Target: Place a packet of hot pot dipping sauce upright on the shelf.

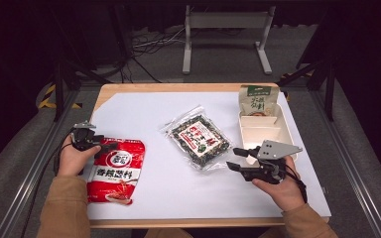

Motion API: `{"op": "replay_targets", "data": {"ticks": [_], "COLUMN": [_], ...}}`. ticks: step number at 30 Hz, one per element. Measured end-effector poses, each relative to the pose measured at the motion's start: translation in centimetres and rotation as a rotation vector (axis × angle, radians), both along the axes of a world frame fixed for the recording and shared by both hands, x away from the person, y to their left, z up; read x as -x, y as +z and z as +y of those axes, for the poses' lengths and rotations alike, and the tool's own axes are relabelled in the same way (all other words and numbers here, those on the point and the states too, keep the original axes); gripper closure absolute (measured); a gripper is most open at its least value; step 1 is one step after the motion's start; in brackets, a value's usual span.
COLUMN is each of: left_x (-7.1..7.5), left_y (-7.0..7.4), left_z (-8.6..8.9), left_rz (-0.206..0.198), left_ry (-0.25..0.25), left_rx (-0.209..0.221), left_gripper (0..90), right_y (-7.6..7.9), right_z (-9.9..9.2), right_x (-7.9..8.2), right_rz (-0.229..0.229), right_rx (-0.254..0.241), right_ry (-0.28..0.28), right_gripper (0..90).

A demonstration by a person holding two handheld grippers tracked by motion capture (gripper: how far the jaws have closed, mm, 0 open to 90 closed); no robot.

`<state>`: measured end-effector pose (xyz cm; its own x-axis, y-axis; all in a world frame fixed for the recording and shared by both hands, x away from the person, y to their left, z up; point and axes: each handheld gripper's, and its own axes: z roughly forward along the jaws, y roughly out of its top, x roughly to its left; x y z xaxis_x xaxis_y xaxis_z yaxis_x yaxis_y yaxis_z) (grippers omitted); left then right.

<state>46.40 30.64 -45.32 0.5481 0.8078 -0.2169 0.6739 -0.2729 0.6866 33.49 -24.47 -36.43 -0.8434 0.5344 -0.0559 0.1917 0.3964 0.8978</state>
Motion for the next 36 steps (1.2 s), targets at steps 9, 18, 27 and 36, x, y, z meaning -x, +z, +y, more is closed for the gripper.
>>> {"op": "replay_targets", "data": {"ticks": [9,18,27,36], "left_x": [0.3,1.1,1.7,2.8], "left_y": [0.2,0.1,1.0,3.5], "left_z": [-0.4,-0.8,-1.0,-1.0], "left_rz": [-0.009,-0.059,-0.035,-0.049], "left_ry": [-0.052,-0.064,-0.094,-0.064], "left_rx": [-0.022,-0.096,-0.133,-0.123], "left_gripper": [39.3,64.4,88.7,89.4], "right_y": [-0.2,-0.2,-0.3,-0.2], "right_z": [0.4,0.4,0.8,1.0], "right_x": [-0.1,-0.2,-0.3,-0.4], "right_rz": [0.003,0.002,-0.002,-0.027], "right_rx": [-0.001,-0.011,-0.002,0.012], "right_ry": [0.014,0.020,0.033,0.042], "right_gripper": [48.5,46.7,46.1,51.0]}}
